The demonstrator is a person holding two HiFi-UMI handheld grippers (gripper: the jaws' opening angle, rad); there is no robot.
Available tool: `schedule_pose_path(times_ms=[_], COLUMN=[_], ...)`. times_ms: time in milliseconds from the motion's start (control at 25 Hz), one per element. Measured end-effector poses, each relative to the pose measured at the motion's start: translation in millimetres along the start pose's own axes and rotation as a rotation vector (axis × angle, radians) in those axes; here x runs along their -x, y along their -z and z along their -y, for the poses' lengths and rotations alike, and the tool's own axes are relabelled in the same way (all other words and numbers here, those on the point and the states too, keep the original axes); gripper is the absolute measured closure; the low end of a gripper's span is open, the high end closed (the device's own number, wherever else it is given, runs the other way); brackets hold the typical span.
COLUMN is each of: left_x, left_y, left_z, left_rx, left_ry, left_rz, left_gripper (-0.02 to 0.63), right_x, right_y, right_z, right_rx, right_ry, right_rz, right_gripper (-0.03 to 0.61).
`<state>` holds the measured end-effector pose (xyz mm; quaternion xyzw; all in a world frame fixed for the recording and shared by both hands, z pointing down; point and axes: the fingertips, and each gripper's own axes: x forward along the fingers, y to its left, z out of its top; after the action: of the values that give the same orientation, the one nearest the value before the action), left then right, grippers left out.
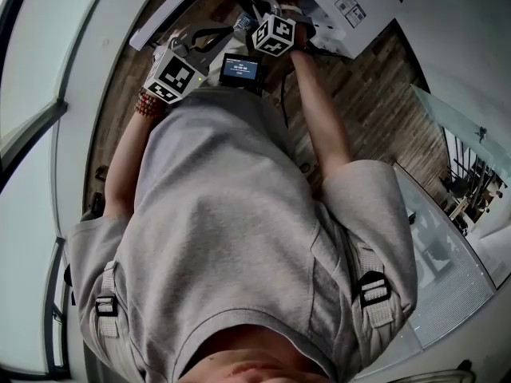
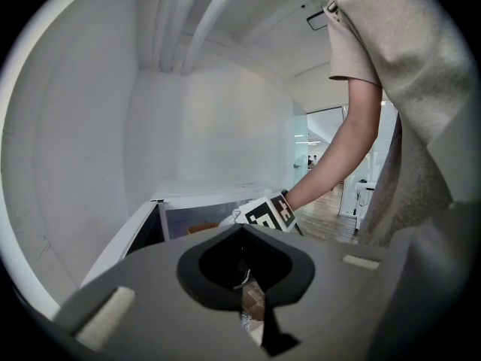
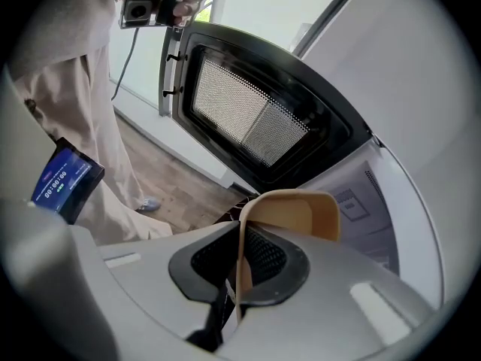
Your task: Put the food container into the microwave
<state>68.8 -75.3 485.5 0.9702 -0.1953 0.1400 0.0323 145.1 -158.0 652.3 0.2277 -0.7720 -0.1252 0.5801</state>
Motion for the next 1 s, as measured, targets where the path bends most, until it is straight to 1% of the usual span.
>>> schedule_pose_path(times_ms=[280, 640, 1000], left_x=[0, 2, 0], left_y=[-1, 0, 2], left_z=[-3, -4, -5], left_rx=[0.003, 0.010, 0.013], left_ry=[-0.002, -0.001, 0.003], left_rz=[-0.001, -0.003, -0.007], left_gripper=[0.612, 0.612, 0.612], right_x=[-6, -9, -16], right_y=[5, 16, 21], right_z=[-1, 15, 23], right_rx=[-0.028, -0.064, -0.046], right_ry=[-0.001, 0.045, 0.059], right_rz=[-0.012, -0.051, -0.079], right_gripper=[0.548, 0.545, 0.545])
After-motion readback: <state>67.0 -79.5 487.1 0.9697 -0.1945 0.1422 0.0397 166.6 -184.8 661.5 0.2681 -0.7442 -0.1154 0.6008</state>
